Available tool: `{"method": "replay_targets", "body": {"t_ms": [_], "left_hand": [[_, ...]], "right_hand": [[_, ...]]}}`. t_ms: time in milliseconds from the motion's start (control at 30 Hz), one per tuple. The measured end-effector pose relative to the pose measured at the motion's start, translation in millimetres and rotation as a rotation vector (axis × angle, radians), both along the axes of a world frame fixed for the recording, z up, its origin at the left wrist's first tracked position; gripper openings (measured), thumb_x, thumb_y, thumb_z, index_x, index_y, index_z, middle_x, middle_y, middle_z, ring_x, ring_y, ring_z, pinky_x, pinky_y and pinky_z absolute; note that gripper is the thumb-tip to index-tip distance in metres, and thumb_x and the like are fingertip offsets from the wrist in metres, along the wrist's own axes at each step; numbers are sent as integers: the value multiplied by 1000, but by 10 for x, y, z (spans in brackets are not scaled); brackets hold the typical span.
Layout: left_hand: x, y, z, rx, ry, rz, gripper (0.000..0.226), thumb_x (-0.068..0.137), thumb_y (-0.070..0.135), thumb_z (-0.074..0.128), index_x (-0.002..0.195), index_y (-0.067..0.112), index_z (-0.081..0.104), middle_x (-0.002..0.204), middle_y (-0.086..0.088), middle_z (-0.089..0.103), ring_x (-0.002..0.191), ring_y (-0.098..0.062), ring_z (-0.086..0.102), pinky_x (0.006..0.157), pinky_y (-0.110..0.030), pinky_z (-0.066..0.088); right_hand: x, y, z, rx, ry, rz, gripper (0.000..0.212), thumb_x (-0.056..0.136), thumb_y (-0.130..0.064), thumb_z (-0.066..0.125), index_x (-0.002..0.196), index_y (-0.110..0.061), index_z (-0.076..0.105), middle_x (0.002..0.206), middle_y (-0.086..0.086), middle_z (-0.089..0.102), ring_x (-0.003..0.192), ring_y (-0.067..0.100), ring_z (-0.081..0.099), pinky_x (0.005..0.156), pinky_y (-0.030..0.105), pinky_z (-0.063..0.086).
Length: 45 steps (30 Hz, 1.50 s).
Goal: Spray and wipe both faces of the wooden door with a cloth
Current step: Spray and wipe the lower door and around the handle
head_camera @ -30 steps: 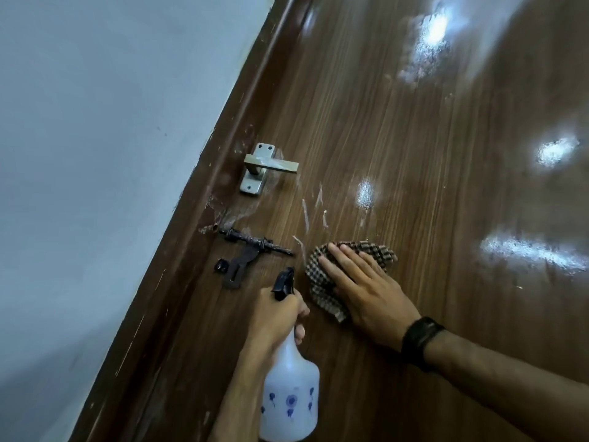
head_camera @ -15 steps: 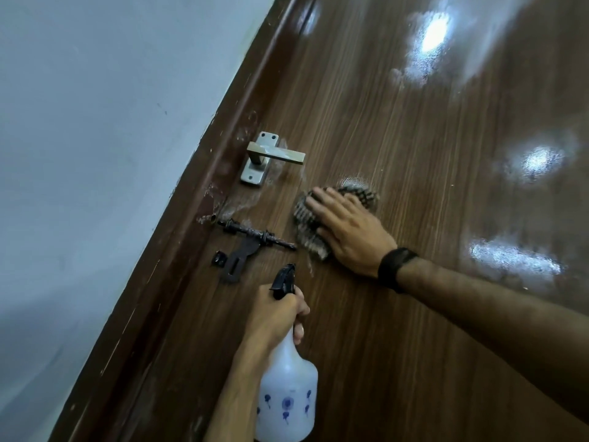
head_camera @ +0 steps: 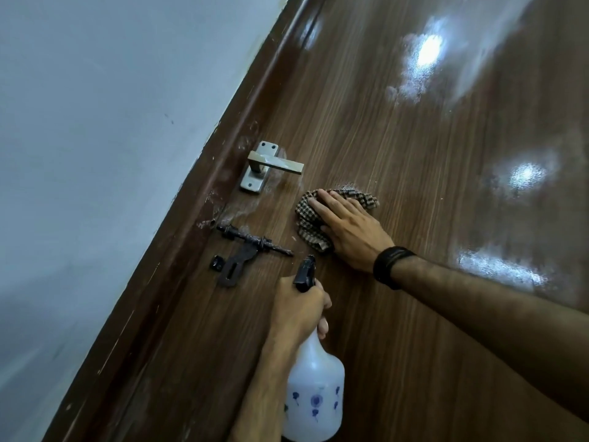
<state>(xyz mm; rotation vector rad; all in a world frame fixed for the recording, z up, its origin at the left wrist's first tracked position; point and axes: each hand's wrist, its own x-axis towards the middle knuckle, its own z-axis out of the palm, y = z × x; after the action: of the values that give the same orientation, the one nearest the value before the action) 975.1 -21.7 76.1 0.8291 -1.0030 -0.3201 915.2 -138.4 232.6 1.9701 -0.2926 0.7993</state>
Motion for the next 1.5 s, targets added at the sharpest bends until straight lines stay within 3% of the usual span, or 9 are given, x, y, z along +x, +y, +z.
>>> {"method": "replay_targets", "body": {"t_ms": [300,567,733,867,1000,1133,1267,1367,1500], "left_hand": [[6,13,-55,21,40,12,21,87,-5,53,74,10,58,49,1,53,42,-14,50,45,-27,44],[22,11,-56,87,33,47,14,88,-3,56,81,9,59,65,-5,54,47,-14,52,52,-30,47],[-24,10,-48,130,-59,53,15,83,-4,56,79,10,59,62,-6,52,44,-17,51,49,-28,44],[-46,-13,-122,228,-118,57,13,81,-3,58,75,9,61,60,-10,53,44,-19,51,46,-28,43],[-165,-19,-388,374,-241,-41,14,81,-4,59,82,9,59,72,-17,52,45,-20,48,46,-27,40],[-314,-20,-639,463,-272,-83,17,83,-6,58,89,9,59,84,-16,54,46,-18,48,46,-26,41],[-541,-70,-882,541,-296,-139,17,84,-7,58,90,8,59,85,-18,54,45,-19,48,46,-27,41],[-790,-110,-1059,573,-333,-211,17,83,-7,59,90,8,61,85,-17,54,46,-19,47,46,-28,40],[-1126,-193,-1296,619,-362,-319,20,85,-9,57,92,9,61,87,-16,57,51,-19,48,47,-29,41]], "right_hand": [[-649,-293,-950,-96,158,-31,65,98,-40,31,159,-28,10,165,2,12,152,21,11,120,44,15],[-150,-65,-427,-48,94,-21,58,101,-37,14,158,-26,13,165,3,14,152,23,11,123,44,15],[-276,-163,-693,-41,36,72,57,102,-30,31,158,-23,19,164,5,17,152,23,13,123,43,14],[-707,-364,-1416,1,-24,89,68,97,-29,42,158,-24,15,166,3,9,153,20,4,123,41,9],[-1005,-425,-2122,66,-133,121,75,90,-17,58,157,-21,25,165,4,16,152,20,11,122,40,14],[-1228,-362,-2547,248,-387,234,67,90,-1,56,152,-18,36,160,3,30,148,20,26,120,42,24],[-1524,-195,-3051,491,-885,521,44,101,-2,47,145,-7,45,152,7,44,142,21,38,115,46,33],[-1821,-78,-3412,573,-1159,522,42,103,-5,45,144,-12,45,146,5,50,131,20,46,111,34,36],[-2271,-187,-3842,541,-1374,373,35,101,-7,46,136,-3,52,126,14,53,112,17,47,101,18,33]]}}
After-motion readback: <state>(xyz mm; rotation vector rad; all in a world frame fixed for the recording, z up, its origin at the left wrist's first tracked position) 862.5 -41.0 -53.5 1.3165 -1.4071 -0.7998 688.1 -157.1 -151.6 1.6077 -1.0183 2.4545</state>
